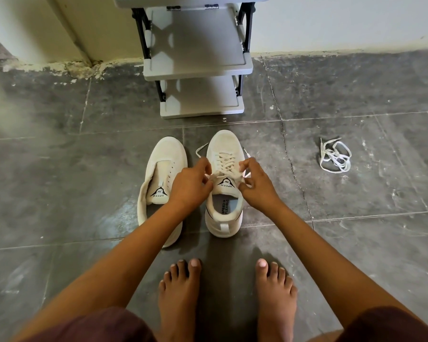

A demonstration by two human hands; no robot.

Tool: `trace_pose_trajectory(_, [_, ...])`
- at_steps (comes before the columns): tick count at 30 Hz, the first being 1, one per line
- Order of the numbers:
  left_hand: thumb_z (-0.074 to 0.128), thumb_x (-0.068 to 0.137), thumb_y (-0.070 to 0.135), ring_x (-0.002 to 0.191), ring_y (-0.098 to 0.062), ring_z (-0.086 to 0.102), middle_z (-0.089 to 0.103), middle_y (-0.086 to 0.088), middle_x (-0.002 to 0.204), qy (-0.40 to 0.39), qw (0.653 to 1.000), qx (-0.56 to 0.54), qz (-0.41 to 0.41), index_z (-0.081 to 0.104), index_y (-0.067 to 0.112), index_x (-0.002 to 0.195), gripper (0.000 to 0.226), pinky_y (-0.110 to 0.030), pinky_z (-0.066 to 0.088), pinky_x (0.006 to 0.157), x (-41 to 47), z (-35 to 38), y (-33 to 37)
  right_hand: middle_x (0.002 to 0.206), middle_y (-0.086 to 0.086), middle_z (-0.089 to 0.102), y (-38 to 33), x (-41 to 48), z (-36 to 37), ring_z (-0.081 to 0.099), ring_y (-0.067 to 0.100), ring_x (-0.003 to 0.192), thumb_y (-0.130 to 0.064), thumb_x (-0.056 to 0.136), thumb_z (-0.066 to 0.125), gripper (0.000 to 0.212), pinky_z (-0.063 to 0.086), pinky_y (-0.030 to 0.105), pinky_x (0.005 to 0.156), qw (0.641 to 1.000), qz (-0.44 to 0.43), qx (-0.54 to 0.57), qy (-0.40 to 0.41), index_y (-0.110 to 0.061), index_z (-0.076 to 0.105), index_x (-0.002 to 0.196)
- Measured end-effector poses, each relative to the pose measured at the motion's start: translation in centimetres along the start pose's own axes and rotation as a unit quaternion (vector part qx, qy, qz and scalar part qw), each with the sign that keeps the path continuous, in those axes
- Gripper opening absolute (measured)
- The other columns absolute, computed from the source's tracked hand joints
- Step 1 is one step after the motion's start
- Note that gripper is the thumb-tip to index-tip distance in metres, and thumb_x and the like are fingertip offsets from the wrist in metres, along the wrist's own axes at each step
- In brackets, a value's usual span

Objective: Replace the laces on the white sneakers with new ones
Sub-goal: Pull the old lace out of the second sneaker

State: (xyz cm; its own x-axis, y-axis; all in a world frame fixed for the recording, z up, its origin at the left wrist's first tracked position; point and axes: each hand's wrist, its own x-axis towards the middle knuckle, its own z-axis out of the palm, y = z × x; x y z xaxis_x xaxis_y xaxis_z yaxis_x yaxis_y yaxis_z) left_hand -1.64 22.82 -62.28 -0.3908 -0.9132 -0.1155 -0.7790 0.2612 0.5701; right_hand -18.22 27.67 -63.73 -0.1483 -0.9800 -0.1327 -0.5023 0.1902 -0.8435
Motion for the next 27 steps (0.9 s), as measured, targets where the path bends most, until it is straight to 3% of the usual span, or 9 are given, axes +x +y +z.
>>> trace_pose_trajectory(4, [0.049,0.093,0.017,0.09,-0.031,0.061,0.059,-0.009,0.11,-0.024,0.983,0.161,0.082,0.047,0.026,0.126,0.035,-0.039,0.049,0.072,0.2,0.5,0.6,0.135,0.007,0.046,-0.1,-1.1,1.1,0.057,0.03,0.106,-0.003,0.086,0.053,0.057,0.051,0.042,0.082,0.995,-0.022,-0.097,0.027,-0.014,0.03,0.137])
trace_pose_trajectory(7, [0.05,0.092,0.019,0.085,-0.033,0.061,0.054,-0.01,0.113,-0.029,0.973,0.202,0.106,0.053,0.021,0.123,0.031,-0.036,0.046,0.067,0.0,0.7,0.6,0.139,0.011,0.044,0.4,-2.3,2.3,0.054,0.03,0.113,-0.014,0.091,0.053,0.057,0.051,0.041,0.085,0.983,-0.014,-0.179,0.035,-0.01,0.029,0.143])
trace_pose_trajectory(12, [0.054,0.092,0.024,0.074,-0.029,0.058,0.047,-0.009,0.122,-0.007,0.952,0.273,0.135,0.057,0.011,0.103,0.018,-0.033,0.045,0.058,0.4,0.4,1.1,0.134,0.008,0.052,0.7,-2.8,2.5,0.055,0.026,0.112,-0.015,0.095,0.048,0.045,0.049,0.035,0.087,0.982,-0.025,-0.183,0.04,-0.01,0.039,0.139])
trace_pose_trajectory(14, [0.055,0.092,0.026,0.078,-0.026,0.058,0.051,-0.006,0.113,0.013,0.972,0.213,0.104,0.064,0.012,0.098,0.019,-0.033,0.045,0.062,0.9,-0.3,2.2,0.13,0.009,0.055,0.5,-2.7,2.7,0.057,0.027,0.108,-0.01,0.094,0.046,0.043,0.048,0.035,0.084,0.982,-0.034,-0.18,0.042,-0.009,0.043,0.137])
trace_pose_trajectory(16, [0.063,0.087,0.027,0.083,-0.021,0.058,0.057,-0.003,0.099,0.034,0.996,0.048,0.067,0.07,0.012,0.092,0.017,-0.031,0.045,0.068,1.5,-0.9,3.9,0.129,0.009,0.057,0.6,-2.5,2.7,0.058,0.03,0.106,-0.011,0.095,0.046,0.043,0.046,0.035,0.08,0.98,-0.044,-0.19,0.039,-0.011,0.044,0.137])
trace_pose_trajectory(19, [0.071,0.082,0.025,0.075,-0.011,0.055,0.056,0.006,0.084,0.045,0.993,-0.092,0.054,0.072,0.012,0.085,0.013,-0.031,0.046,0.071,2.3,-1.9,5.8,0.132,0.01,0.055,0.8,-2.2,2.7,0.057,0.031,0.106,-0.014,0.095,0.047,0.047,0.046,0.036,0.083,0.98,-0.045,-0.192,0.033,-0.014,0.039,0.142])
trace_pose_trajectory(22, [0.069,0.083,0.026,0.072,-0.003,0.051,0.056,0.011,0.089,0.007,0.998,-0.057,0.038,0.072,0.017,0.1,0.019,-0.027,0.044,0.073,2.5,-2.8,4.7,0.133,0.01,0.054,1.1,-2.3,2.7,0.057,0.029,0.11,-0.014,0.096,0.047,0.048,0.046,0.032,0.086,0.982,-0.038,-0.184,0.03,-0.016,0.037,0.143])
trace_pose_trajectory(25, [0.066,0.085,0.025,0.089,-0.014,0.057,0.058,0.001,0.11,-0.071,0.997,0.033,0.028,0.068,0.023,0.11,0.026,-0.033,0.05,0.082,1.6,-2.3,2.6,0.118,0.009,0.063,1.1,-2.5,2.7,0.061,0.027,0.102,-0.012,0.092,0.053,0.041,0.04,0.019,0.077,0.99,-0.038,-0.118,0.063,-0.014,0.05,0.134])
trace_pose_trajectory(27, [0.06,0.089,0.027,0.09,-0.019,0.059,0.058,-0.002,0.111,-0.06,0.995,0.072,0.046,0.066,0.023,0.109,0.022,-0.035,0.051,0.081,0.8,-1.4,1.9,0.117,0.009,0.065,1.0,-2.6,2.7,0.061,0.027,0.101,-0.013,0.092,0.056,0.038,0.037,0.017,0.077,0.992,-0.036,-0.099,0.071,-0.011,0.054,0.13])
